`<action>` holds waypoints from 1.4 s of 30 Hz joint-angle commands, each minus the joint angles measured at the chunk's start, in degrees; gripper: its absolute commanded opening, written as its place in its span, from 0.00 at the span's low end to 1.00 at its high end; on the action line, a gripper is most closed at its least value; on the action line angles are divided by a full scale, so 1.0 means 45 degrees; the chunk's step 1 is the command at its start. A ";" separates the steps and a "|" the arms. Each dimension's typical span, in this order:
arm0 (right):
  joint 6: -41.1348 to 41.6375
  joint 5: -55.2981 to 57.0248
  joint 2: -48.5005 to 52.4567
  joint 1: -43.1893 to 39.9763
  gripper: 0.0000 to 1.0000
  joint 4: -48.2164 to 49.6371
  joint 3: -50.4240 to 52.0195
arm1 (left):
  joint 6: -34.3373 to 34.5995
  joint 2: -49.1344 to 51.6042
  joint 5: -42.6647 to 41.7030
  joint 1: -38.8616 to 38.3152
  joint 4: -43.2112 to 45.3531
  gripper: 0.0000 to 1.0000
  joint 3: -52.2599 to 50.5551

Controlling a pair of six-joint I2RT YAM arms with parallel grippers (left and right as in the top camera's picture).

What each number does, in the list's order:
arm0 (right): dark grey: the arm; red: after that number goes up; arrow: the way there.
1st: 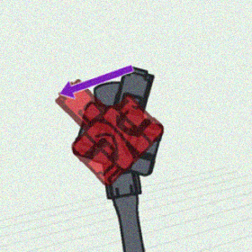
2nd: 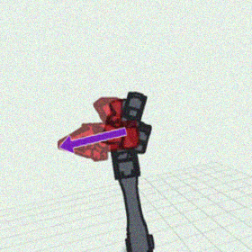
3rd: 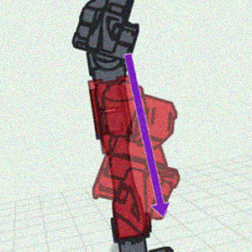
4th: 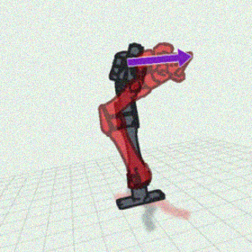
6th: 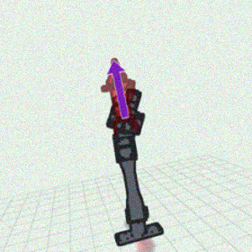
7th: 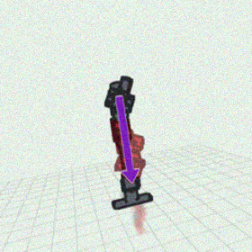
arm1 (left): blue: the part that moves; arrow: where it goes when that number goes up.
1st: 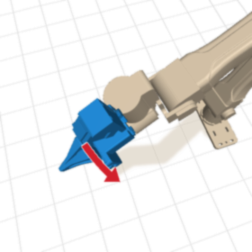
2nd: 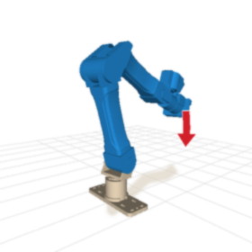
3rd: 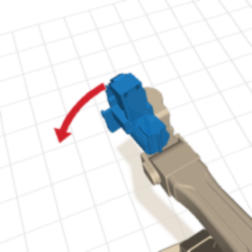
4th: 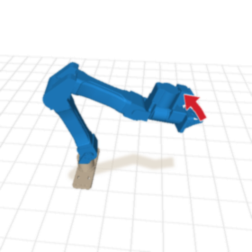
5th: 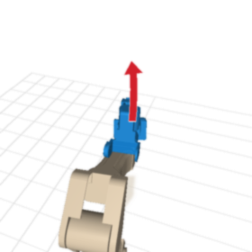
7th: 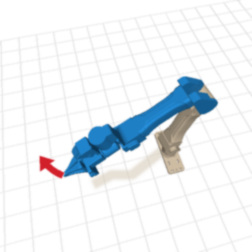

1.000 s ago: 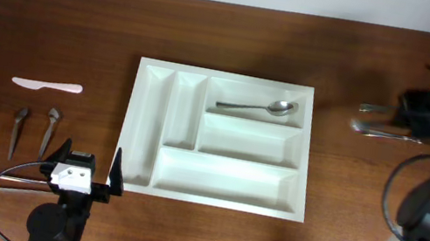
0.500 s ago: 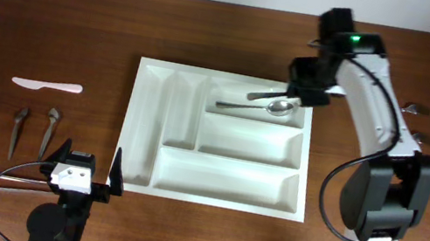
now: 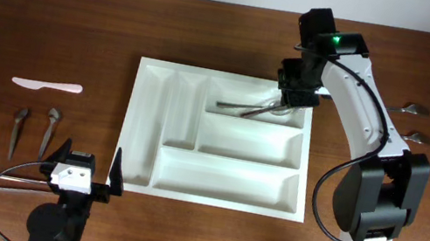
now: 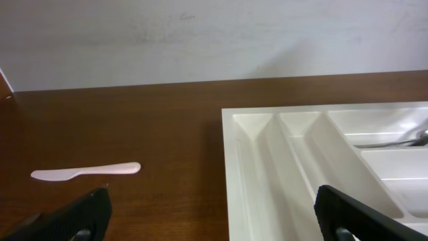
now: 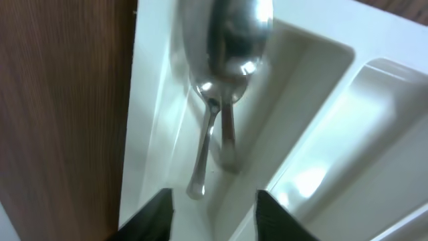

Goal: Pack container
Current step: 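Grasp a second metal spoon and place it in the top compartment, then return the right gripper right and grasp the metal fork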

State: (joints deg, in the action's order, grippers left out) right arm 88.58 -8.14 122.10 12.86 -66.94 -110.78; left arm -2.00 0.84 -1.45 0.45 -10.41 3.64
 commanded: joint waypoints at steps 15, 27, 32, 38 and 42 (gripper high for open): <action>-0.3050 0.0884 0.0214 -0.2778 0.75 -0.0005 -0.0398 | -0.0194 -0.0121 0.0083 0.0053 0.0044 0.99 -0.0136; -1.0948 0.2521 0.0262 -0.5654 0.98 0.0719 -0.0359 | -0.0194 -0.0121 0.0083 0.0053 0.0044 0.99 -0.0136; -0.9131 0.2594 0.0345 -0.6722 0.99 0.0107 -0.0359 | -0.0194 -0.0121 0.0087 0.0053 0.0044 0.99 -0.0136; -0.9146 0.2079 0.0874 -0.7805 0.99 -0.0233 -0.0359 | -0.0194 -0.0121 0.0083 0.0053 0.0044 0.99 -0.0136; -0.9141 0.1855 0.1326 -0.8301 0.99 -0.0452 -0.0359 | -0.0194 -0.0121 0.0083 0.0053 0.0044 0.99 -0.0136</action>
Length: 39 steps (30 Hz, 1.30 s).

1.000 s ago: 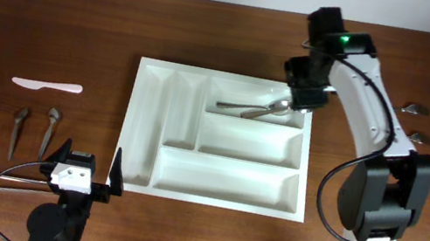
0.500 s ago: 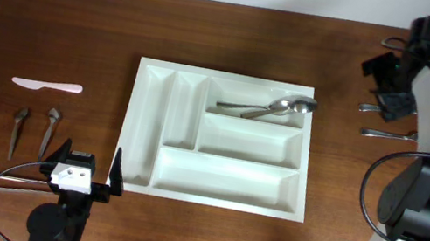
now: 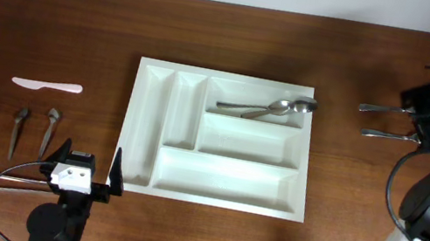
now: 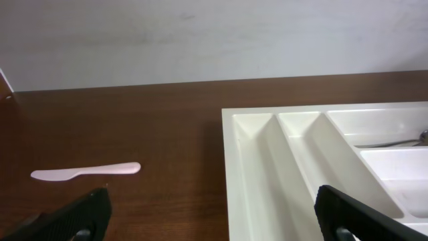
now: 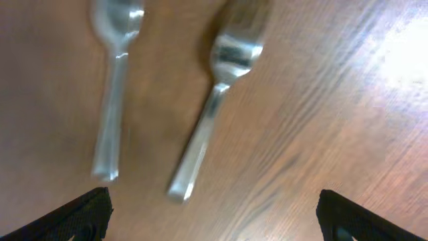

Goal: Pack container
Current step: 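Return the right gripper right and grasp the metal fork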

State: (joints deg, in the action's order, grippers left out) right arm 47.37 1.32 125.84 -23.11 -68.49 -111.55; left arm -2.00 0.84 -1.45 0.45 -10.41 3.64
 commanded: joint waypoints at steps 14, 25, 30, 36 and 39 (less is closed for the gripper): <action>0.0228 -0.0277 0.1642 -0.0369 0.99 0.0568 -0.0189 | -0.0194 -0.0121 0.0087 0.0053 0.0044 0.99 -0.0136; 0.1972 -0.0180 0.2103 -0.0379 0.99 0.0646 -0.0185 | -0.0194 -0.0121 0.0087 0.0053 0.0044 0.99 -0.0136; 0.1972 -0.0189 0.2433 -0.0379 0.99 0.0622 -0.0165 | -0.0194 -0.0121 0.0083 0.0053 0.0044 0.99 -0.0136; 0.1972 -0.0141 0.2540 -0.0379 0.99 0.0763 -0.0165 | -0.0194 -0.0121 0.0087 0.0053 0.0044 0.99 -0.0136; 0.1967 -0.0141 0.2574 -0.0384 0.99 0.0899 -0.0165 | -0.0194 -0.0121 0.0083 0.0053 0.0044 0.99 -0.0136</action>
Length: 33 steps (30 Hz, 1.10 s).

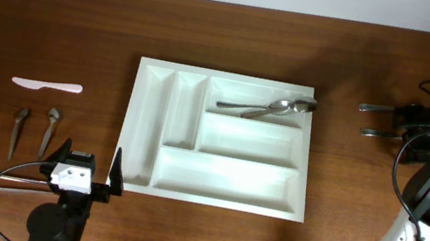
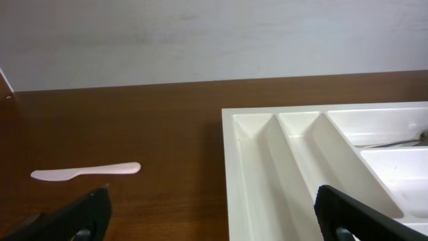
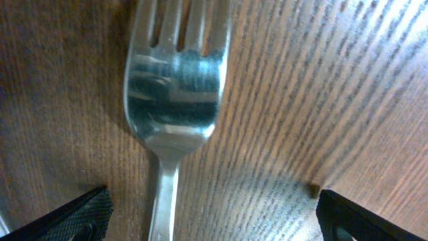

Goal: Pack container
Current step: 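Return the right gripper right and grasp the metal fork, then carry the fork into the tray's middle-right compartment and release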

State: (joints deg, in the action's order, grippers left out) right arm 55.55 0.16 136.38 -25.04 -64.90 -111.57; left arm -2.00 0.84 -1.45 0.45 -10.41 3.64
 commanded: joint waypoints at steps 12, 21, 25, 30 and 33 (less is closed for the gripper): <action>0.0155 0.0112 0.0233 0.0044 0.32 0.0146 -0.0160 | -0.0194 -0.0121 0.0087 0.0053 0.0044 0.99 -0.0136; 0.0155 0.0097 0.0097 0.0049 0.04 -0.0262 -0.0330 | -0.0194 -0.0121 0.0087 0.0053 0.0044 0.99 -0.0136; 0.0160 0.0107 -0.0291 0.0078 0.04 -0.0933 -0.0816 | -0.0194 -0.0121 0.0087 0.0053 0.0044 0.99 -0.0136; 0.0699 0.0107 -0.1311 0.0379 0.04 -0.2652 -0.1943 | -0.0194 -0.0121 0.0087 0.0053 0.0044 0.99 -0.0136; 0.1690 0.0039 -0.2103 0.0782 0.04 -0.3997 -0.2424 | -0.0194 -0.0121 0.0083 0.0053 0.0044 0.99 -0.0136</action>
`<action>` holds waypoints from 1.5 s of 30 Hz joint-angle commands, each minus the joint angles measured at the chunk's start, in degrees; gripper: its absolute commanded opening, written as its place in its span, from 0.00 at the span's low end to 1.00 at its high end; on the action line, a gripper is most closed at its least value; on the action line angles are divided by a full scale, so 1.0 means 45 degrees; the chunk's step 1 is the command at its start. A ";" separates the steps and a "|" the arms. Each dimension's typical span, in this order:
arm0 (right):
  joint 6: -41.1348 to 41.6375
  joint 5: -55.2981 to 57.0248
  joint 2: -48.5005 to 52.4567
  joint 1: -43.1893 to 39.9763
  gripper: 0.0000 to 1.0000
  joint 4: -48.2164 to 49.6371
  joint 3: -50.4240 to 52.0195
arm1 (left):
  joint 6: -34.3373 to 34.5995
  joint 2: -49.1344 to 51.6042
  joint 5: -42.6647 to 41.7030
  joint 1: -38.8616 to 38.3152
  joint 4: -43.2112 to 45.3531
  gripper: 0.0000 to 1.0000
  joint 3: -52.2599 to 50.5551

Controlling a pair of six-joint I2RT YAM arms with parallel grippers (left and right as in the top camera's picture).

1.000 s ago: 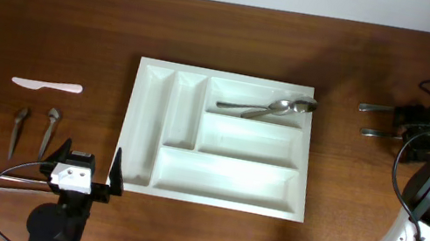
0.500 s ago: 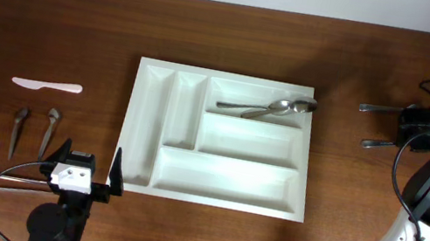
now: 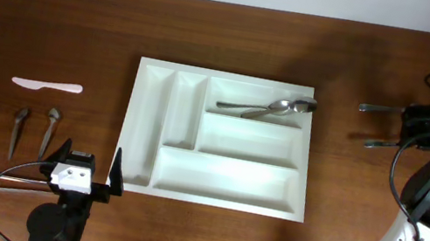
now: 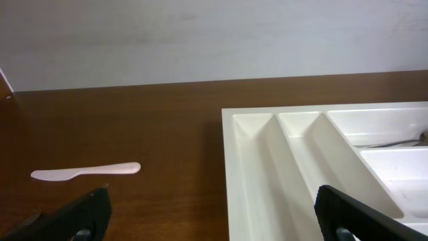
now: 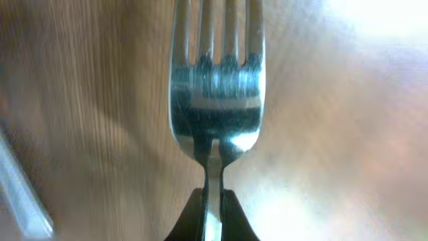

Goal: Pack container
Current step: 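Carry the fork into the tray's middle-right compartment and release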

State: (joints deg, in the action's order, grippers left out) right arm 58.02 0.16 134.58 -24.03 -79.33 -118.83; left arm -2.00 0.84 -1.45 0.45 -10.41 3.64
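Observation:
The white cutlery tray (image 3: 146, 126) lies mid-table, with two spoons (image 3: 271, 106) in its top right compartment. Far right of it, my right gripper (image 3: 419, 130) is shut on a steel fork (image 3: 384, 143) by the neck. In the right wrist view the fork (image 5: 215, 87) stands tines up, pinched between the black fingertips (image 5: 196, 217), and the wood beneath is blurred. A second fork (image 3: 377, 107) lies on the table just behind. My left gripper (image 3: 86, 171) rests open at the front left, its fingers (image 4: 77, 214) wide apart beside the tray's left rim (image 4: 231, 167).
A pink plastic knife (image 3: 46, 85) lies at the left, also in the left wrist view (image 4: 85, 171). In front of it are two small dark-handled spoons (image 3: 18, 128) and a pair of chopsticks (image 3: 5, 179) beside the left arm's base.
My right gripper was open over the nearer fork on the table. Now it is shut on that fork's neck, and the fork has shifted slightly toward the front.
My right gripper stood over the tray's top right compartment where two spoons lay. Then it was open at the far right near two forks, then low over the nearer one. Now it grips that fork. The left arm has stayed still throughout.

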 commanded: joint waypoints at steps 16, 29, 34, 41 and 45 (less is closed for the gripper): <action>0.6266 -0.0622 -0.4056 0.6363 0.04 -0.3954 -0.0656 | -0.0194 -0.0121 0.0087 0.0053 0.0044 0.99 -0.0136; 0.9826 -0.0559 -0.3832 1.0156 0.06 -0.2992 0.0102 | -0.0194 -0.0121 0.0087 0.0053 0.0044 0.99 -0.0136; 1.0812 -0.0510 -0.3478 1.0953 0.07 -0.2589 0.0121 | -0.0194 -0.0121 0.0087 0.0053 0.0044 0.99 -0.0136; 1.0885 -0.0418 -0.2914 1.1030 0.08 -0.2409 0.0121 | -0.0194 -0.0121 0.0087 0.0053 0.0044 0.99 -0.0136; 1.0880 -0.0306 -0.2560 1.0992 0.11 -0.2404 0.0121 | -0.0194 -0.0121 0.0087 0.0053 0.0044 0.99 -0.0136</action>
State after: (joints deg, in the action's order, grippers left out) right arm 105.65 -2.55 121.73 25.45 -90.13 -118.78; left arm -2.00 0.84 -1.45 0.45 -10.41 3.64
